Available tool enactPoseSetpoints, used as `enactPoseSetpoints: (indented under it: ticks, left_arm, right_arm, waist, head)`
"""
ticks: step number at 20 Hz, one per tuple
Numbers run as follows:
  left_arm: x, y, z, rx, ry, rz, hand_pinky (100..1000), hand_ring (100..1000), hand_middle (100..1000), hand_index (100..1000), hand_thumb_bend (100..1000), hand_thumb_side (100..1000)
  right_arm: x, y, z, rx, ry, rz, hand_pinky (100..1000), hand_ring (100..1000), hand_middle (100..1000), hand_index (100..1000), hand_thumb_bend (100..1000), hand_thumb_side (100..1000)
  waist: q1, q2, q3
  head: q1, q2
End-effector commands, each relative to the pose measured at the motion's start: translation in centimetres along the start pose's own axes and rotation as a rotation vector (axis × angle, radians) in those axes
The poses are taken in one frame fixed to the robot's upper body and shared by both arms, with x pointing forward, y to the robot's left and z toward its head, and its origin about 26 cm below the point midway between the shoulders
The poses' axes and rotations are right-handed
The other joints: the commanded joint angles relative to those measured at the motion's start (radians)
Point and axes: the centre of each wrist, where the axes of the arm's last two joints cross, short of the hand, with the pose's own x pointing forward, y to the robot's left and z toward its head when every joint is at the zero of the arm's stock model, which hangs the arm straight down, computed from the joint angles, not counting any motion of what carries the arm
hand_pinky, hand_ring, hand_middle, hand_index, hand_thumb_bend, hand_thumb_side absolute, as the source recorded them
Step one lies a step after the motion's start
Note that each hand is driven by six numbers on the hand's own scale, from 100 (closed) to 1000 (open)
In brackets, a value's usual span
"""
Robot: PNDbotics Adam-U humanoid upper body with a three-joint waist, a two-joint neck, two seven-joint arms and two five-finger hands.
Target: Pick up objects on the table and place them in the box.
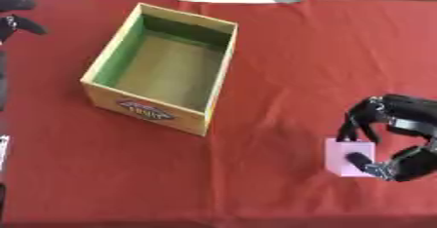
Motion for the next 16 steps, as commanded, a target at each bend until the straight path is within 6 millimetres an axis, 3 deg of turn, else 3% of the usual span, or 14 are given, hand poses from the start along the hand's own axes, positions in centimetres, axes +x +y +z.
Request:
enactPoseSetpoints:
  ticks: [1, 8, 16]
  left_arm:
    - [0.5, 0.1, -0.5, -0.018, -0.024, -0.009, 524, 680, 588, 761, 100, 745]
    - [0.6, -0.1, -0.6, -0.027, -0.030, -0.002, 525, 680, 589, 761, 100, 744]
    - [0.7, -0.3, -1.0, -0.034, -0.044, 0.012, 525, 681, 590, 761, 100, 743]
  right_arm:
    - [1.0, -3.1, 0.3, -0.013, -0.013, 0.051, 628, 345, 271, 528, 100, 180]
    - [1.9, -7.3, -2.1, -0.043, -0.065, 0.144, 629, 350, 275, 526, 100, 155]
    - [2.1, -11.8, -7.6, -0.117, -0.141, 0.205, 638, 351, 275, 528, 100, 135]
  waist:
    - [-0.002, -0.014, 0.004]
    - [-0.003, -0.010, 0.018]
    - [0.003, -0.004, 0.039]
  head:
    - [-0.007, 0.004]
    - [-0.015, -0.003]
    - [-0.038, -0.012]
